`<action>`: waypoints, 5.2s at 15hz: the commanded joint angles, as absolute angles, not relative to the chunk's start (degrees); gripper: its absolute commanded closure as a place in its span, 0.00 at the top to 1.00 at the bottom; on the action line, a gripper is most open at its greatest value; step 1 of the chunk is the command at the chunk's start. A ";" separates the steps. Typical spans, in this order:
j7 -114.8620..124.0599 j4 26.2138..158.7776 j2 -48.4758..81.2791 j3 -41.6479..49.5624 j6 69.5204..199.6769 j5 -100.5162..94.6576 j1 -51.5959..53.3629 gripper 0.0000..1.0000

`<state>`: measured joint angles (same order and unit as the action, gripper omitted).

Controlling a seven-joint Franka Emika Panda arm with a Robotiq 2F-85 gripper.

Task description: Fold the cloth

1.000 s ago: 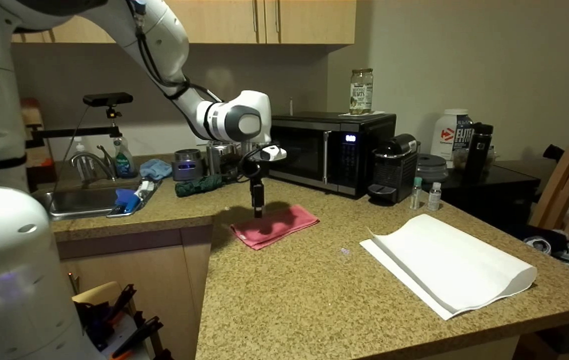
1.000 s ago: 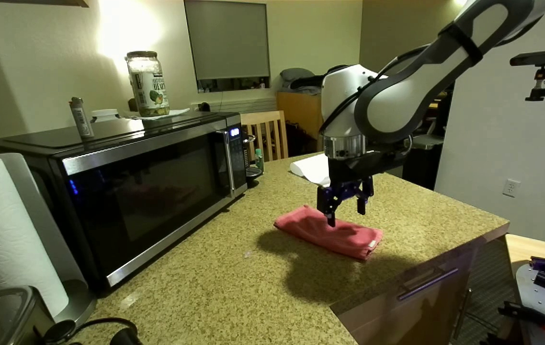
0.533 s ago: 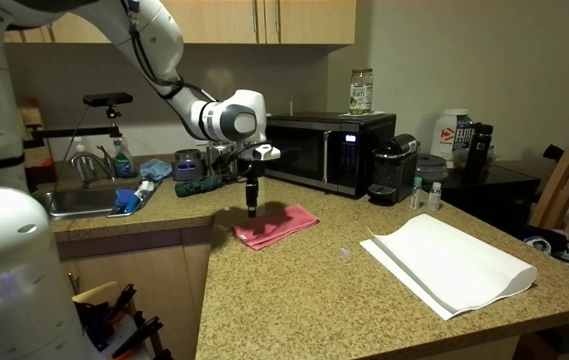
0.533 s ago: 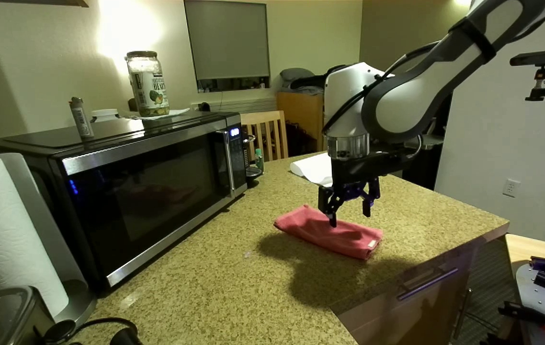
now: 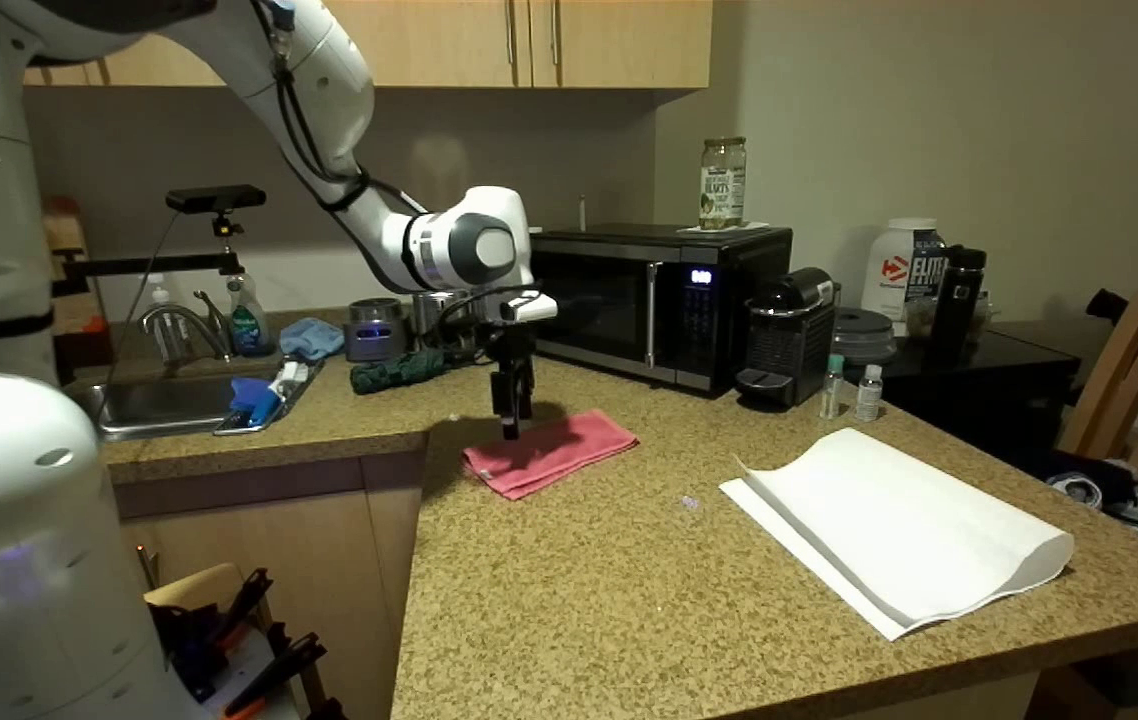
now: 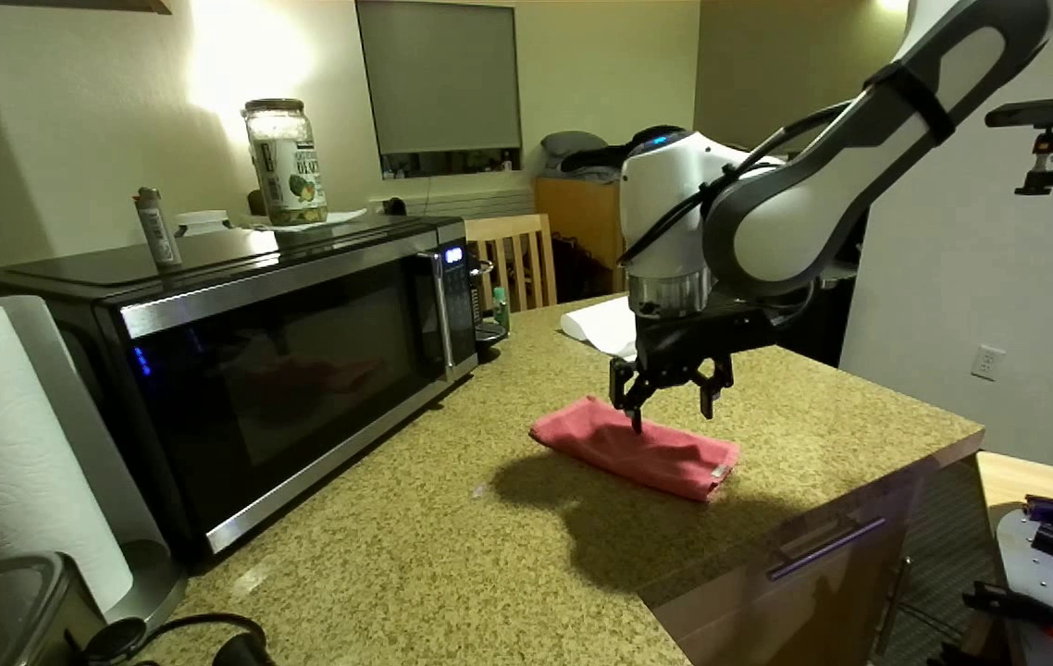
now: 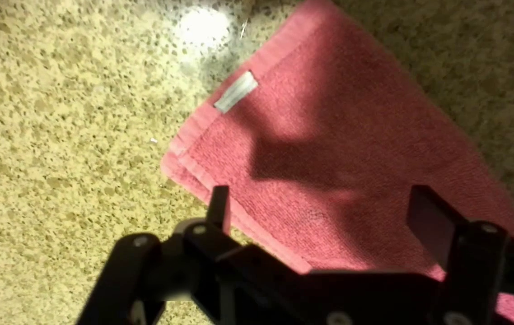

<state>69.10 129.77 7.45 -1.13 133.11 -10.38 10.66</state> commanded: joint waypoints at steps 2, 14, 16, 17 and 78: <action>76.18 126.63 11.97 -0.97 134.66 -12.60 10.23 1.00; 79.52 125.47 18.00 2.38 148.01 -12.60 11.88 1.00; 80.04 126.88 17.72 3.11 149.60 -13.06 12.34 1.00; 80.29 127.72 17.53 3.50 150.33 -13.38 12.62 1.00; 9.78 136.26 5.74 -2.12 147.21 -3.70 2.21 1.00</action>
